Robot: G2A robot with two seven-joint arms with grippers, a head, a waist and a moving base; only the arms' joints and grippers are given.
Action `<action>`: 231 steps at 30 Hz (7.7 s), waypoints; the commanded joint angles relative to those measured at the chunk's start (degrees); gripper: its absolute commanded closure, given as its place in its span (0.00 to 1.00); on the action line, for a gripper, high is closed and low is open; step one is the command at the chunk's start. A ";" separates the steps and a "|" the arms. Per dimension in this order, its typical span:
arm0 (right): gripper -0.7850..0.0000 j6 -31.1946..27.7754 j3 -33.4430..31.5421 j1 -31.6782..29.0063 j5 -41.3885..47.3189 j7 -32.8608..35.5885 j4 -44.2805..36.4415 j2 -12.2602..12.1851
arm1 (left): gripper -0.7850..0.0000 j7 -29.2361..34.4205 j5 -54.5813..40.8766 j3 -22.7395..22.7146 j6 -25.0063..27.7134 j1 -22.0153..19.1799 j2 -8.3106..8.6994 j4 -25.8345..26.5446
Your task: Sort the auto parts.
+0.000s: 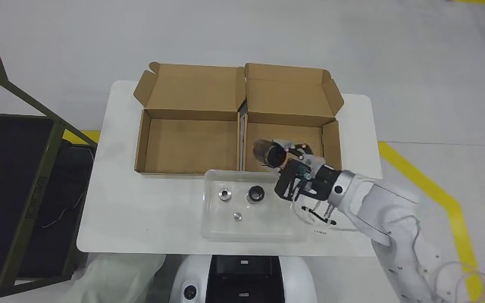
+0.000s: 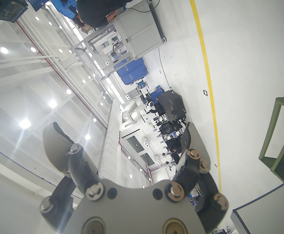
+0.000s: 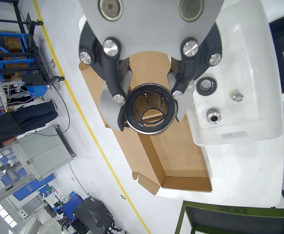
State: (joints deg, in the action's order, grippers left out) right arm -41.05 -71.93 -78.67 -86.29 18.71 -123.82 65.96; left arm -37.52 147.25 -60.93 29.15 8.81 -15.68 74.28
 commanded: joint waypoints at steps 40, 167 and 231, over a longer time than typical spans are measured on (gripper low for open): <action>1.00 -10.66 -6.38 -3.44 8.67 -47.83 6.11 -1.91 | 0.00 0.00 0.00 0.00 0.00 0.00 0.00 0.00; 0.30 15.66 21.96 27.66 17.52 9.93 46.72 6.89 | 0.00 0.00 0.00 0.00 0.00 0.00 0.00 0.00; 0.18 0.14 17.35 3.56 0.84 10.96 19.88 0.13 | 0.00 0.00 0.00 0.00 0.00 0.00 0.00 0.00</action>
State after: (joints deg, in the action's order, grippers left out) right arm -41.04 -54.78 -75.30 -85.34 29.69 -104.45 66.05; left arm -37.52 147.25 -60.93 29.15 8.81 -15.68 74.28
